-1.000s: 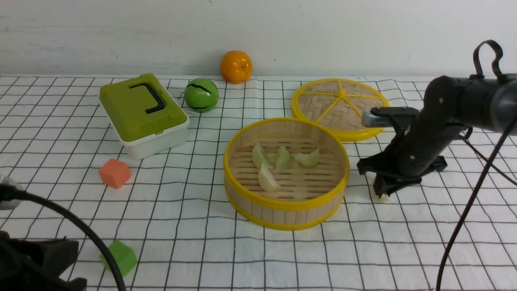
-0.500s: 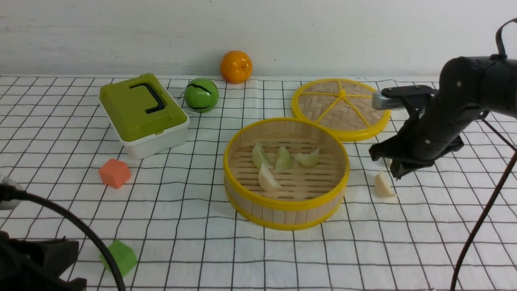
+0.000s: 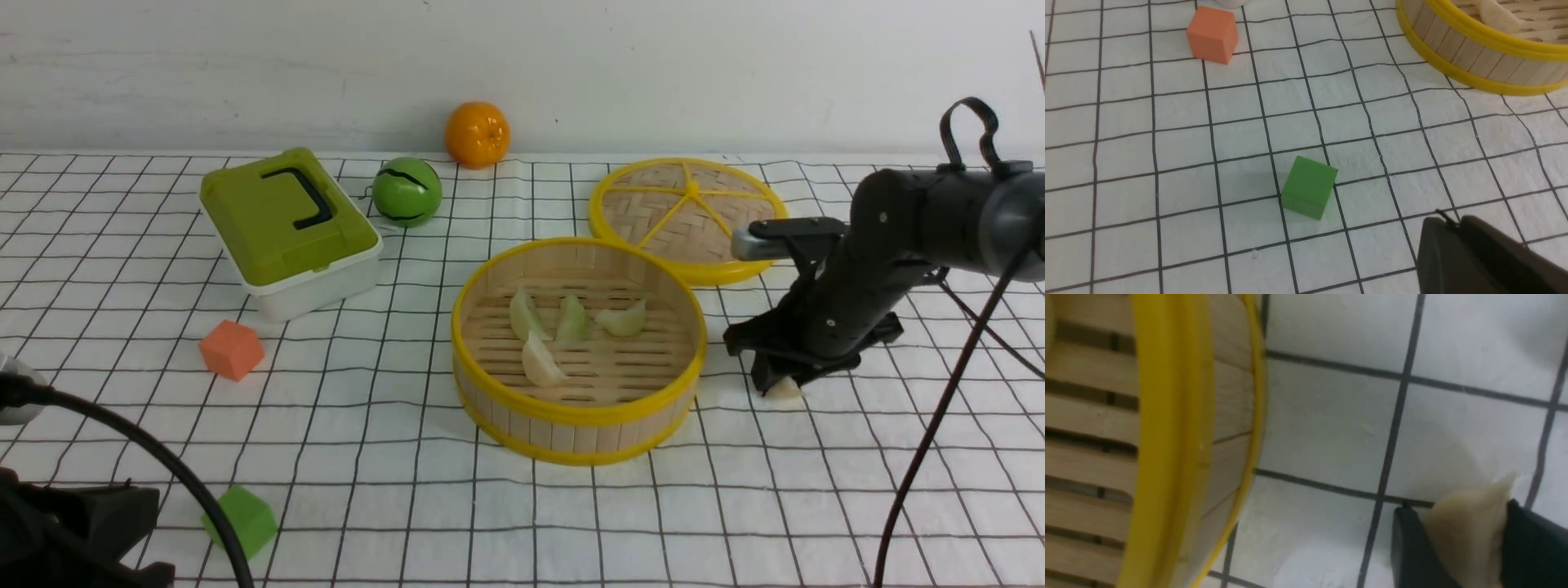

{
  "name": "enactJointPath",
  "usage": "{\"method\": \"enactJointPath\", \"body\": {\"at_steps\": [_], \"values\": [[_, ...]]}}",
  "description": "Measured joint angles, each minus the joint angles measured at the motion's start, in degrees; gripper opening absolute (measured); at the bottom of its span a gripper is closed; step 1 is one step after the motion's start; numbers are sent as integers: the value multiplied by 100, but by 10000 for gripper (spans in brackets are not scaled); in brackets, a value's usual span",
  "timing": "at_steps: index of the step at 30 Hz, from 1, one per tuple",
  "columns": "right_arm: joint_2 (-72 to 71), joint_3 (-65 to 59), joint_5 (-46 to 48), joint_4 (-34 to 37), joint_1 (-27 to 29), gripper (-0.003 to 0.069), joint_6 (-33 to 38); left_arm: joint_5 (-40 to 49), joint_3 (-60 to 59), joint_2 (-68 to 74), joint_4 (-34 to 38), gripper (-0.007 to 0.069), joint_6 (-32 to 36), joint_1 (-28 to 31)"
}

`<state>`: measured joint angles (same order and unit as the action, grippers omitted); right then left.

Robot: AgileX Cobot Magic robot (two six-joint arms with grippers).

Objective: Put the dumplings into the steamer on the table with the white tablecloth.
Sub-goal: 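Reach for and grasp a dumpling lying on the table beside the steamer, then place the dumpling in the bamboo steamer basket with the right gripper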

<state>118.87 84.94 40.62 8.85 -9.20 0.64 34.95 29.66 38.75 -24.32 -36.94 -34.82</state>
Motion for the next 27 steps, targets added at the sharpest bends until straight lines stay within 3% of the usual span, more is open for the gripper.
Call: {"method": "enactJointPath", "body": {"at_steps": [12,22,27], "values": [[-1048,-19,120,218,-84,243,48,0,0,0,0,52,0,0],[-922,-19,-814,947,-1449,243,411,-34,0,0,5,59,0,0],[-479,-19,-1326,1004,-1638,243,415,-40,0,0,23,62,0,0]]}}
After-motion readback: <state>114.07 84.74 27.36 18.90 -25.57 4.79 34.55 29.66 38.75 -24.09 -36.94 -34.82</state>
